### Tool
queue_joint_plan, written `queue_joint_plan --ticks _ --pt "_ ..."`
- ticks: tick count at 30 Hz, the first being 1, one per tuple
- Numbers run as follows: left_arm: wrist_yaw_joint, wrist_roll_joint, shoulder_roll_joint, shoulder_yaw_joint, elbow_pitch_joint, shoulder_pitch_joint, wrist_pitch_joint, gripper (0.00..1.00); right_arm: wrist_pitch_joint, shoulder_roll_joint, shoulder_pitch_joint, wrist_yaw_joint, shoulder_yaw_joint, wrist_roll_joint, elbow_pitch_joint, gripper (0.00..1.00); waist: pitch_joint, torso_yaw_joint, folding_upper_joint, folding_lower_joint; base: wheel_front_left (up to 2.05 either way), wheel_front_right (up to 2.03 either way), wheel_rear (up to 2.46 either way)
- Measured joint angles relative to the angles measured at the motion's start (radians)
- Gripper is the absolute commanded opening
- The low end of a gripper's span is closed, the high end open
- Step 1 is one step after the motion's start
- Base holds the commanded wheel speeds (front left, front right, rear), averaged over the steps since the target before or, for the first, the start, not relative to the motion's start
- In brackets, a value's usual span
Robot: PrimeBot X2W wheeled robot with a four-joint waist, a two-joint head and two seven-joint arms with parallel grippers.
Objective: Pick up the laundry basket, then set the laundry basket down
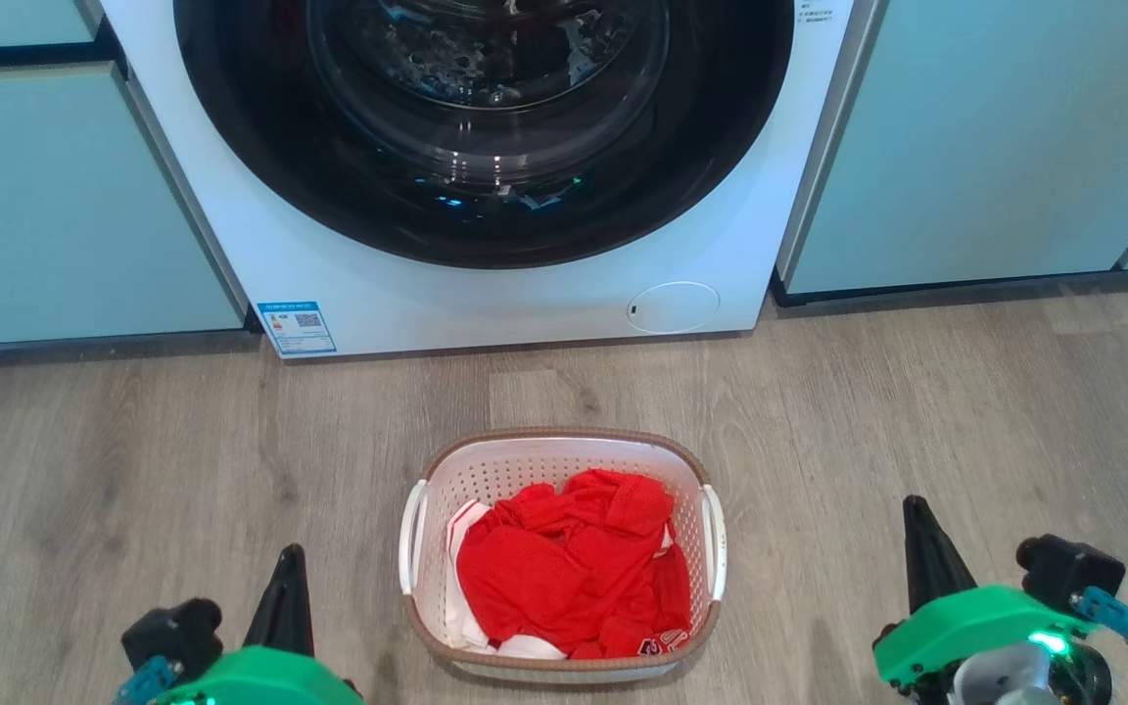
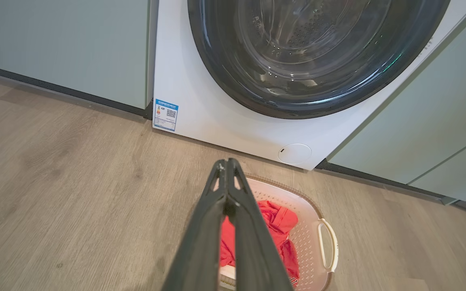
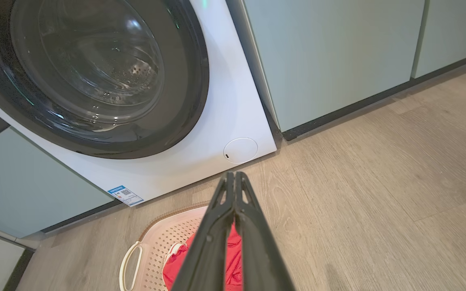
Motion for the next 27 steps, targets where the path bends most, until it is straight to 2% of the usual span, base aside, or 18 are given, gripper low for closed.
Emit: queue_joint_plan --ticks 27 --pt "-0.043 -0.326 0.005 0.037 0.013 -0.054 0.066 0.00 0.070 -0.008 -0.021 0.000 -0.043 0.299 0.004 0.00 0.001 0.001 0.0000 0.0000 0.00 0.00 0.00"
